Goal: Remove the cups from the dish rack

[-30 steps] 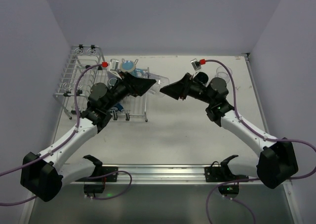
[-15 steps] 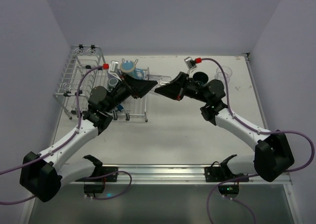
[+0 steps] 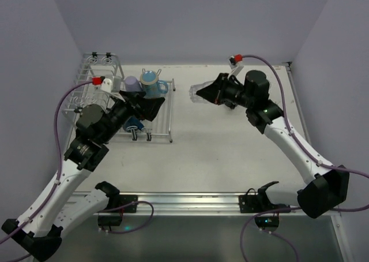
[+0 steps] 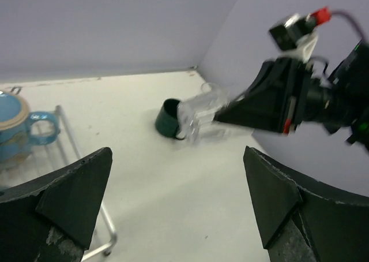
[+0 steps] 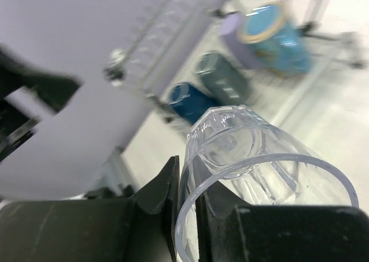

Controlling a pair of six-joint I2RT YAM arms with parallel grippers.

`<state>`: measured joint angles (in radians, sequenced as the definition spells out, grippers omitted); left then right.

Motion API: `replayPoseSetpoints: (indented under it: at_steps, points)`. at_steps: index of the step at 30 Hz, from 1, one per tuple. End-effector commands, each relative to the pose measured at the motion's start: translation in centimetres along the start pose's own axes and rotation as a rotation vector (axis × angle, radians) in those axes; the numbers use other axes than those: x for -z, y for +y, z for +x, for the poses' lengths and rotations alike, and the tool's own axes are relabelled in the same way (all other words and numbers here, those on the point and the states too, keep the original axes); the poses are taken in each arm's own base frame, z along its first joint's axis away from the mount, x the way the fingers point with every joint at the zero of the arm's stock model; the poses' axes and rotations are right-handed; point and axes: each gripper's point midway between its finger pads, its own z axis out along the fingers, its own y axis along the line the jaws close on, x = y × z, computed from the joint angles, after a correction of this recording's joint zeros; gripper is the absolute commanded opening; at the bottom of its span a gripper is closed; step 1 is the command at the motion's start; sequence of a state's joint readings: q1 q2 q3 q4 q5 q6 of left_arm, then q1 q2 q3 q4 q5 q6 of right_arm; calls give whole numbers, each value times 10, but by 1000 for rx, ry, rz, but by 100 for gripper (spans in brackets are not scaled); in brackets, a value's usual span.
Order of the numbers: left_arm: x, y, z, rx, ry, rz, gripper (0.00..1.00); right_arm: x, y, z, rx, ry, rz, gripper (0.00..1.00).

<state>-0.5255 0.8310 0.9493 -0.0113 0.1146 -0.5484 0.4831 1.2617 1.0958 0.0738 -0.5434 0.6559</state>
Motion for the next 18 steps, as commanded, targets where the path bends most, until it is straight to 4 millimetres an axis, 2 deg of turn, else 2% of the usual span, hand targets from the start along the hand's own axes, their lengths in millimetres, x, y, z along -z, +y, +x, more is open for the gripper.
replayPoseSetpoints:
  at_steps: [1, 2, 3, 5, 6, 8, 9, 10, 11, 12, 14, 15, 16, 17, 18]
  points:
    - [28, 39, 37, -183, 163, -143, 100, 35, -62, -34, 92, -9, 328, 0]
    - [32, 41, 49, -190, 201, -136, 100, 43, -67, -54, 136, -35, 384, 0]
    - [38, 43, 59, -197, 236, -133, 100, 58, -89, -57, 121, -20, 486, 0]
    - [48, 39, 69, -225, 270, -87, 100, 75, -121, -85, 158, -48, 667, 0]
    - [53, 42, 79, -229, 305, -85, 100, 90, -140, -86, 151, -26, 767, 0]
    - [61, 42, 84, -252, 316, -67, 100, 106, -169, -107, 166, -32, 921, 0]
    - [64, 45, 92, -258, 334, -69, 100, 120, -184, -110, 148, -21, 987, 0]
    - [67, 47, 92, -284, 334, -66, 100, 126, -193, -115, 152, -17, 1024, 0]
    - [69, 53, 96, -297, 339, -83, 100, 132, -194, -130, 155, -39, 1053, 0]
    - [71, 57, 97, -309, 336, -99, 100, 140, -216, -124, 125, 5, 1119, 0]
    - [74, 65, 93, -328, 297, -141, 100, 145, -221, -139, 136, -5, 1152, 0]
    - [73, 67, 95, -327, 285, -143, 100, 148, -236, -132, 119, 38, 1195, 0]
    - [75, 66, 93, -327, 269, -135, 100, 149, -240, -134, 117, 49, 1212, 0]
    - [75, 66, 98, -325, 274, -123, 100, 150, -238, -147, 131, 37, 1221, 0]
    - [75, 64, 96, -324, 261, -118, 100, 155, -244, -143, 118, 68, 1255, 0]
